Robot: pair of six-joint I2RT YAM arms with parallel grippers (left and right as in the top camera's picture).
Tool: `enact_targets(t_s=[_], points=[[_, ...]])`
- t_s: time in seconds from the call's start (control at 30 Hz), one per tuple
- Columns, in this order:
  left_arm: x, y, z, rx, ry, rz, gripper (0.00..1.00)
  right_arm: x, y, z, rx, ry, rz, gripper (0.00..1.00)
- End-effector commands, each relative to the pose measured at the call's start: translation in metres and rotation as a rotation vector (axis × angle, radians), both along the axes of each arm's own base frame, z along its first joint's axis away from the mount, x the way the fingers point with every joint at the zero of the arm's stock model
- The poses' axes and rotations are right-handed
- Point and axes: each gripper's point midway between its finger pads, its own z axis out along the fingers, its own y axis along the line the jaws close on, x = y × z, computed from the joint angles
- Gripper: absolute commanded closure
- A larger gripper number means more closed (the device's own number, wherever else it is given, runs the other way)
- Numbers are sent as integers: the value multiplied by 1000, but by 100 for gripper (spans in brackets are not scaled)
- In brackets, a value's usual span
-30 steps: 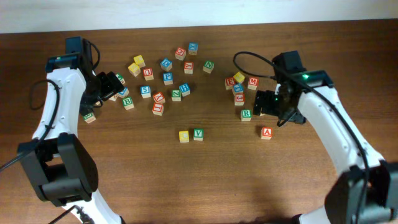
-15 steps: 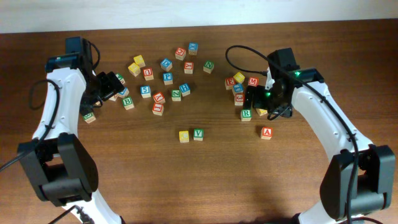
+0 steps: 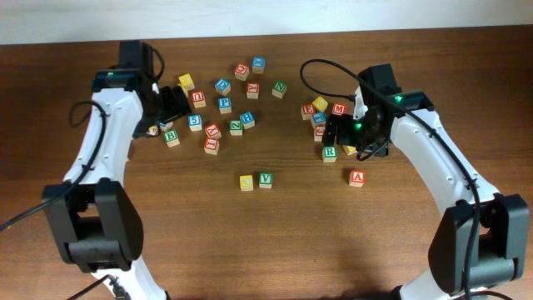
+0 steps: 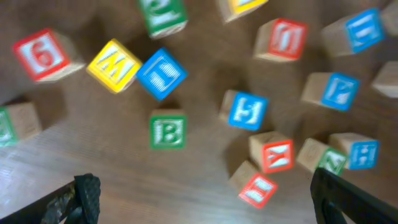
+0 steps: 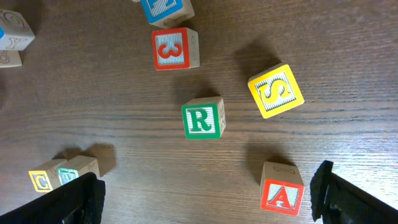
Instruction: Spell out CVPR
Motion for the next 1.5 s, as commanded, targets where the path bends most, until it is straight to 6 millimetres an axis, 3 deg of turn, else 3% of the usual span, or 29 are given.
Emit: enact_targets(t_s=[0.0, 0.17, 0.23, 0.33, 0.4, 0.57, 0.7, 0.87, 1.03, 1.23, 1.33, 1.47], points=[[15, -35, 3, -11, -65, -78, 1, 11, -16, 1, -109, -44, -25, 2], [51, -92, 24, -35, -263, -185, 3, 15, -42, 0, -230, -57, -69, 2], [56, -113, 23, -46, -291, -214, 8, 13, -60, 0, -303, -51, -100, 2], [60, -135, 6, -47, -288, -253, 10, 10, -84, 1, -367, -36, -147, 2], [68, -131, -6, 1, -296, -235, 8, 6, -97, 0, -370, -12, -176, 2], [73, -116, -14, 86, -294, -189, 14, -2, -120, -2, -375, 27, -230, 2], [75, -117, -46, 85, -248, -173, 15, -4, -137, -2, -374, 39, -277, 2], [79, -118, -67, 87, -232, -174, 31, -4, -137, -2, -374, 39, -276, 2], [84, -117, -68, 96, -251, -168, 31, -4, -137, -2, -374, 39, -275, 2], [82, -114, -94, 119, -210, -165, 26, -4, -137, -2, -374, 39, -276, 2], [81, -116, -102, 121, -199, -171, 30, -4, -137, -2, -374, 39, -276, 2], [88, -118, -98, 115, -233, -167, 46, -4, -137, -2, -374, 39, -276, 2]])
